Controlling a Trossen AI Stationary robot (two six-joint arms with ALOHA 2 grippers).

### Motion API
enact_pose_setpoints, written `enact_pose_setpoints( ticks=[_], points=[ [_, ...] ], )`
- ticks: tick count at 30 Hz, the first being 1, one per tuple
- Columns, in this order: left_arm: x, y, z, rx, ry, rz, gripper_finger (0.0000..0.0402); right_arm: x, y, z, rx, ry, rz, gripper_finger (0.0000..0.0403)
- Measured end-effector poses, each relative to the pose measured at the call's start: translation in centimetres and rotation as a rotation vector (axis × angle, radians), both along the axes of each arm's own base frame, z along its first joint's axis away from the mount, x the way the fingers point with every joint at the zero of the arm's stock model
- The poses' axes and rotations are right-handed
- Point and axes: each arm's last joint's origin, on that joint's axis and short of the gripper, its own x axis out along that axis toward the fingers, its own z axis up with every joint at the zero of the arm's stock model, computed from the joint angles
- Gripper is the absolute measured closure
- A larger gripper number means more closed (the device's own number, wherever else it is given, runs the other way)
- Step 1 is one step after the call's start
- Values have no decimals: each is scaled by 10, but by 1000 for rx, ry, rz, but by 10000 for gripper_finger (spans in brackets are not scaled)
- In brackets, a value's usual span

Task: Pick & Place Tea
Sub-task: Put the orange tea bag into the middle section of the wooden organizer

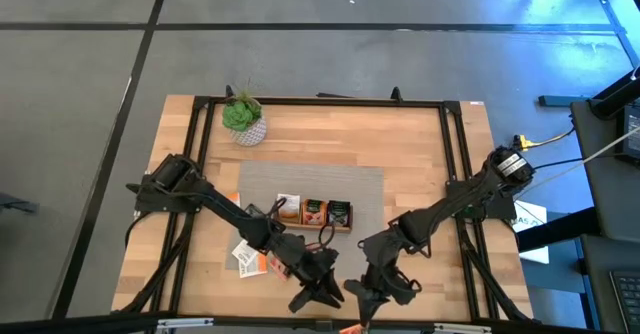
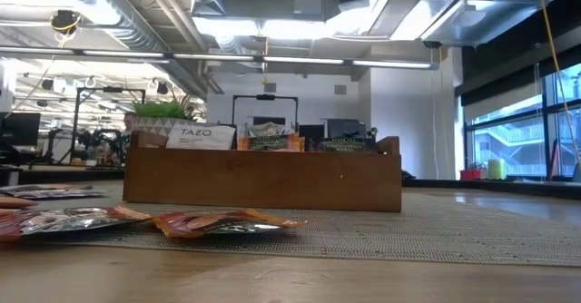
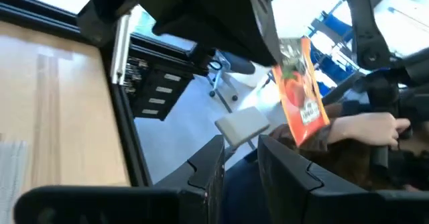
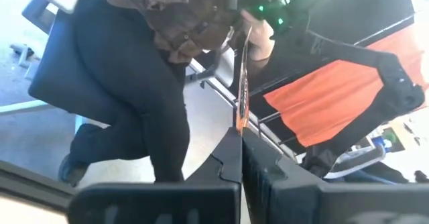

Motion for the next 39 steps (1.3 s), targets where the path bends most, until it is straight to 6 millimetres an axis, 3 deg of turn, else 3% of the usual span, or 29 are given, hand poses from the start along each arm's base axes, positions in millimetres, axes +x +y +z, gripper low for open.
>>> enact_pose_setpoints(
  ticks=[8,22,39],
  points=[
    [2,2,6,-78,-14,10,313,0,-1,-3,-19,30,-10,400],
    [1,1,4,-87,12,9,313,4,-5,-2,-45,-54,-63,399],
    [-3,-5,4,-90,22,-75,313,9,-11,-1,-49,-38,-142,399]
  ],
)
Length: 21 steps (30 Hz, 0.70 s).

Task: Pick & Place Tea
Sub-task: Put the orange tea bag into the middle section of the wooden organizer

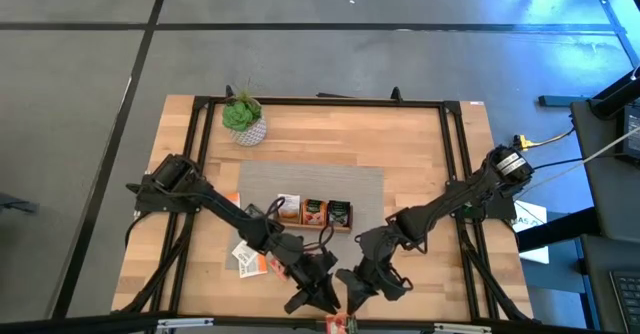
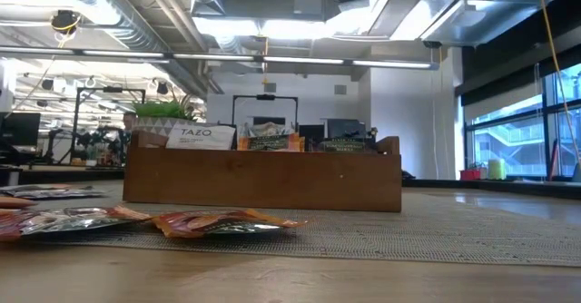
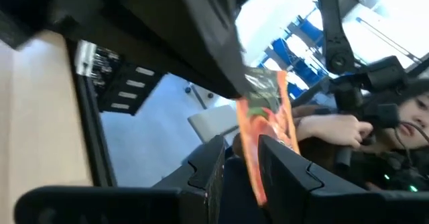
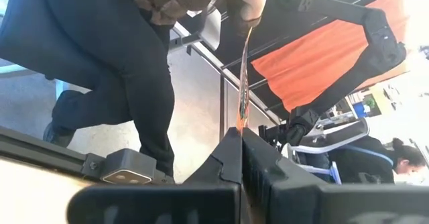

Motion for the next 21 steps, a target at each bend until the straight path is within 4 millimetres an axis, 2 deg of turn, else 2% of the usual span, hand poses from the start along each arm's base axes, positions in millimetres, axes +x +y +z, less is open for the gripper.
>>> enact_pose_setpoints(
  ticks=[6,21],
  points=[
    [-4,-7,0,-2,1,-60,313,0,0,0,-1,0,1,399],
    [-6,-9,0,-11,15,-69,313,3,-1,2,-9,-42,-72,399]
  ],
)
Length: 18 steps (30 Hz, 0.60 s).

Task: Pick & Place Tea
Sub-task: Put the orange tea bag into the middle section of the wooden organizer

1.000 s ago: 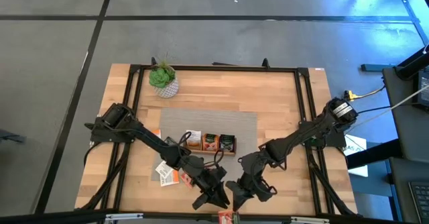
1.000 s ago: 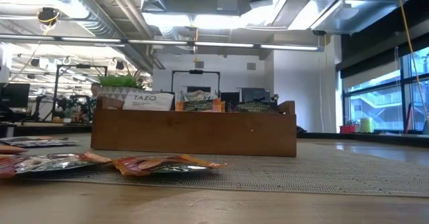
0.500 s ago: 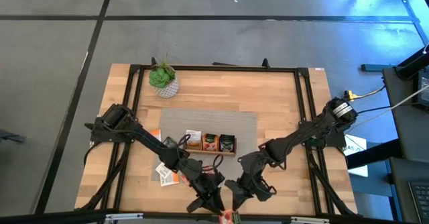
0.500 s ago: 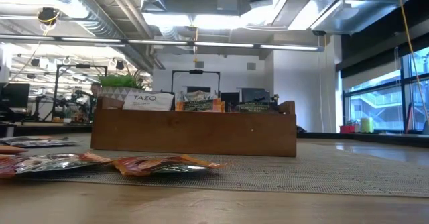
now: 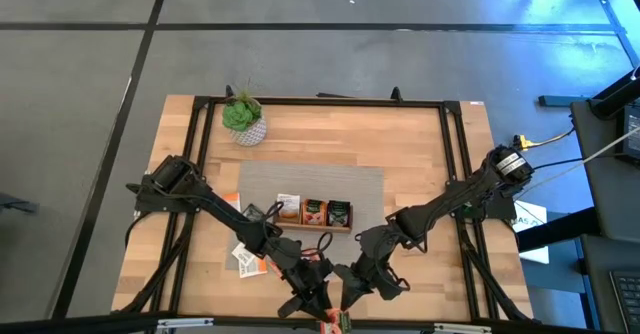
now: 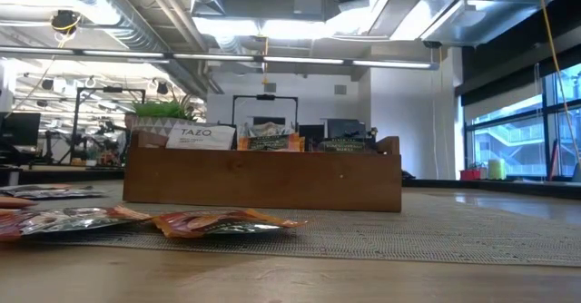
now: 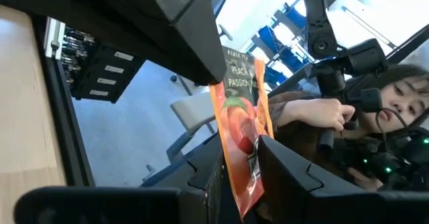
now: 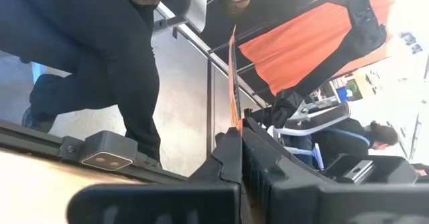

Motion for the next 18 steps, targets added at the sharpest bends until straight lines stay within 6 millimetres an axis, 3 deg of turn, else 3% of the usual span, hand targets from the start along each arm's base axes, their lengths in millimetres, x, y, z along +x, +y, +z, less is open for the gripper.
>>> enact_pose_setpoints(
  ticks=[9,18],
  points=[
    [0,0,0,10,-11,0,320,0,0,0,-2,6,-1,399],
    [0,0,0,40,-44,0,389,0,0,0,2,-1,-2,399]
  ],
)
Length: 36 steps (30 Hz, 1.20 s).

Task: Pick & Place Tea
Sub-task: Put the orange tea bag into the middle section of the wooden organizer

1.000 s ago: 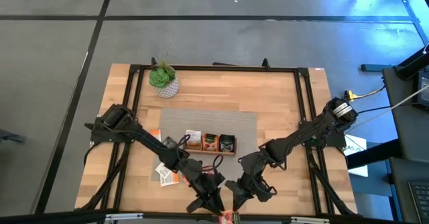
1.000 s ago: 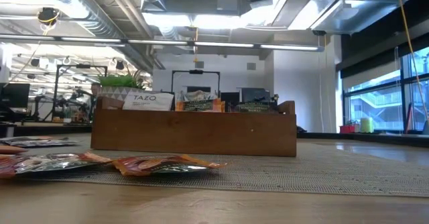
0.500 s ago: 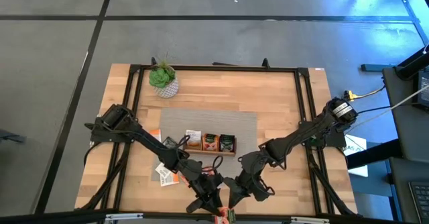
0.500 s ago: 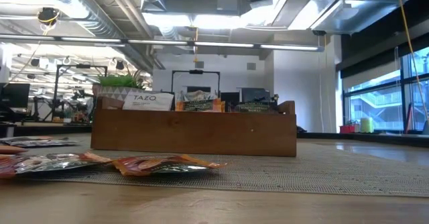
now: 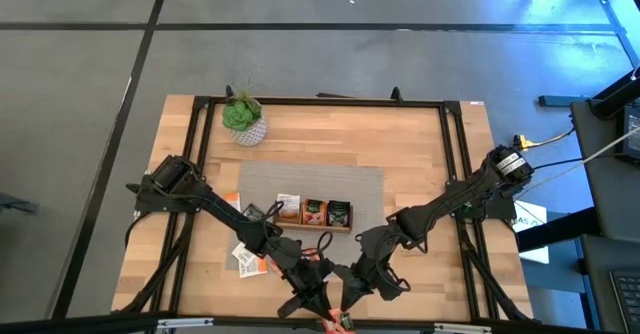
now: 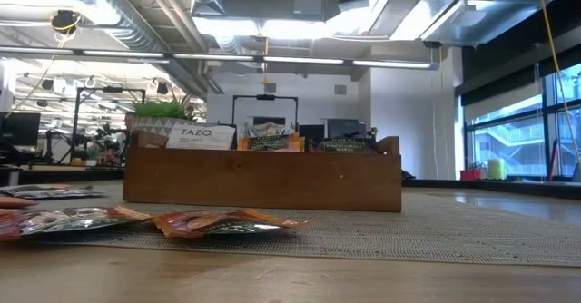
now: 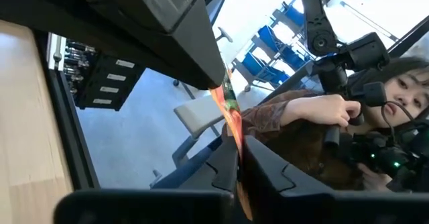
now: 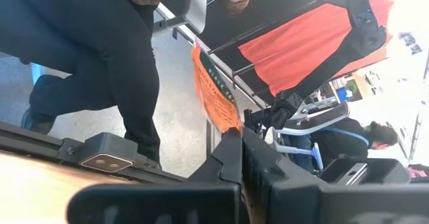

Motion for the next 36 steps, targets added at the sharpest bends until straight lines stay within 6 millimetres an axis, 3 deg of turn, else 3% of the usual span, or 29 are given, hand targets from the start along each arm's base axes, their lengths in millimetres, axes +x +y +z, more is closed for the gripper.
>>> enact_pose_setpoints(
  ticks=[8,18,23,29,36],
  points=[
    [0,0,0,2,-3,0,390,0,0,1,8,-7,-3,387],
    [0,0,-1,84,-80,21,396,-3,5,1,108,165,-47,251],
    [-3,4,-3,194,-44,116,397,-4,2,5,198,307,-330,210],
    [-18,-5,1,352,-6,293,397,-12,-7,25,363,343,-695,197],
    [-50,-21,6,593,41,560,398,-22,-18,42,479,425,-794,196]
  ],
)
